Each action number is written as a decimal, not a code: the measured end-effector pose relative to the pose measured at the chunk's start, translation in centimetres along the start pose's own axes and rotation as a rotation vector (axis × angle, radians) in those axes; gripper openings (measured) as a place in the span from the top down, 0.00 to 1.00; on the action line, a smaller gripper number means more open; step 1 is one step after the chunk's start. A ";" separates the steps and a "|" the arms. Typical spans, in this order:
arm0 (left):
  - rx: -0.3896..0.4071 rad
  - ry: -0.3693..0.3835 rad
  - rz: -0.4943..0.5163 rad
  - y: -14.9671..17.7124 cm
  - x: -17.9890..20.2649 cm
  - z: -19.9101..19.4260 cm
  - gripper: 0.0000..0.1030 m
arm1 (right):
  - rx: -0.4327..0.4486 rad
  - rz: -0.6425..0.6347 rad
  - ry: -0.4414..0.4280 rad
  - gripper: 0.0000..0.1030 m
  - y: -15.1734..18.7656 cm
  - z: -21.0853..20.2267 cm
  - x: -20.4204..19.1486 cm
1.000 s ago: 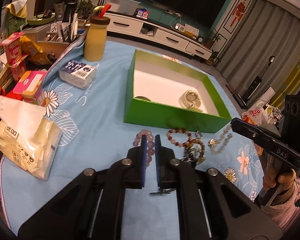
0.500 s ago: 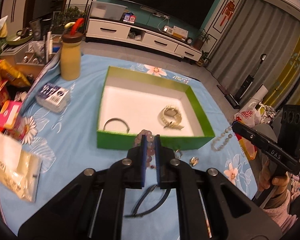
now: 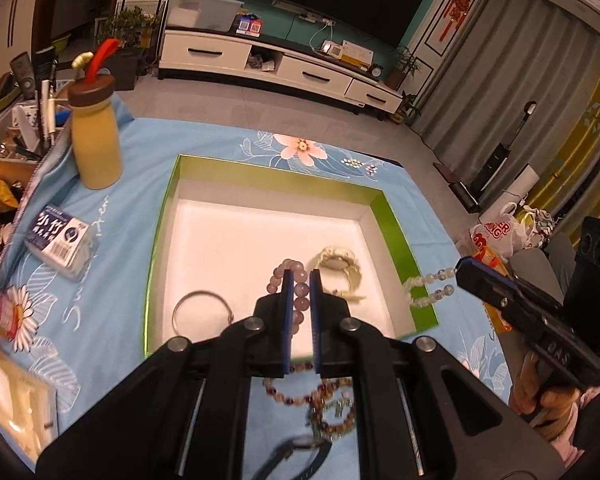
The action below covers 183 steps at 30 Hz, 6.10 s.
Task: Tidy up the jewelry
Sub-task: 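Carry both bracelets into the green box and open both tools, then withdraw both open tools from the green box, then grasp the black watch with the left tool while the right tool grasps the gold flower charm, then carry the black watch and flower charm into the green box and open both tools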
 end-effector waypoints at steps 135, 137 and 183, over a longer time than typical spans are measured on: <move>-0.223 0.019 0.288 18.7 3.6 -4.5 0.65 | -0.182 0.172 0.279 0.09 14.3 -9.0 3.5; -0.258 0.010 0.318 19.3 3.4 -3.8 0.68 | -0.188 0.159 0.280 0.09 14.4 -8.6 3.6; -0.052 -0.008 0.024 13.2 0.1 -9.2 0.97 | -0.126 0.003 0.223 0.80 11.6 -5.0 2.3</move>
Point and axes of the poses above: each gripper's, at about its wrist camera, not at the fingertips, and z roughly the way its jaws point, x to its right, y to its underside, the point moved 7 cm from there along z, roughly the way its jaws point, and after that the axes turned 14 degrees about x, right-handed, at the moved point
